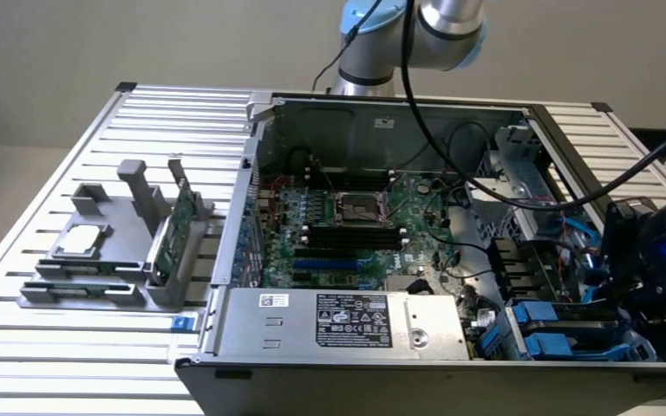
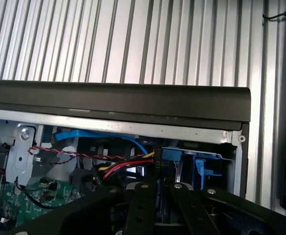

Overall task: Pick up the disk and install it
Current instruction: 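Insert the first disk wire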

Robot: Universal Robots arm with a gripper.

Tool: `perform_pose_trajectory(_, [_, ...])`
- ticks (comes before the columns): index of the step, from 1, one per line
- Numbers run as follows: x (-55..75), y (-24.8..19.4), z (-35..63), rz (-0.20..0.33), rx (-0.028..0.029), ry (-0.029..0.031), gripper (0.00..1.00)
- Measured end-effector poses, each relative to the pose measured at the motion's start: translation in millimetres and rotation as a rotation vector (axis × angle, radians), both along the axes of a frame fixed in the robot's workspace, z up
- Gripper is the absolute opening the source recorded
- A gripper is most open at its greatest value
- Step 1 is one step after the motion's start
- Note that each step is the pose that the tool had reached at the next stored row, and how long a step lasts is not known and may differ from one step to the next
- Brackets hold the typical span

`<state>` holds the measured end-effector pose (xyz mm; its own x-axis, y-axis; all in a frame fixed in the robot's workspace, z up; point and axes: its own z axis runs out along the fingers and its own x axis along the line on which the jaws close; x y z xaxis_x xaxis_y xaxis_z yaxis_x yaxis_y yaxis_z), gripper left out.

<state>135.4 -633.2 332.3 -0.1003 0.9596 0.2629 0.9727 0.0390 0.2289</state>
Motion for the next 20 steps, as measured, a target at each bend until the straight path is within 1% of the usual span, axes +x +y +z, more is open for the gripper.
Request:
perform_pose_trajectory(1, [-0.2,0.2,0.4,0.000,0.0000,0.0077,0.17])
perform_pose_trajectory(2, [-0.4,0.5,0.7,0.000,-0.0001,0.0176,0.17])
perform_pose_trajectory(3, [-0.7,0.9,0.8,0.000,-0.0001,0.0294,0.17])
perform_pose_trajectory(4, [-1.0,1.4,0.8,0.000,0.0000,0.0432,0.17])
perform_pose_trajectory(7, [-1.2,4.1,0.8,0.000,-0.0001,0.0934,0.17])
perform_pose_trajectory(8, [-1.2,5.2,0.9,0.000,-0.0001,0.1074,0.17])
perform_pose_trajectory(9, [-1.3,6.8,1.1,0.000,-0.0007,0.1179,0.17])
perform_pose_trajectory(10, [-1.2,8.5,1.6,0.000,-0.0022,0.1261,0.17])
perform_pose_trajectory(11, [-1.1,9.9,1.9,0.000,-0.0057,0.1330,0.17])
perform_pose_trajectory(12, [-0.9,10.7,2.3,-0.001,-0.0113,0.1396,0.17])
perform_pose_trajectory(13, [-0.6,11.4,2.4,-0.001,-0.0183,0.1460,0.17])
perform_pose_trajectory(15, [0.4,12.0,2.7,-0.002,-0.0348,0.1577,0.17])
perform_pose_trajectory(16, [1.2,12.1,3.0,-0.003,-0.0423,0.1625,0.17])
perform_pose_trajectory(17, [2.3,12.2,3.9,-0.003,-0.0495,0.1659,0.17])
perform_pose_trajectory(20, [4.7,12.6,6.4,-0.005,-0.0683,0.1734,0.17])
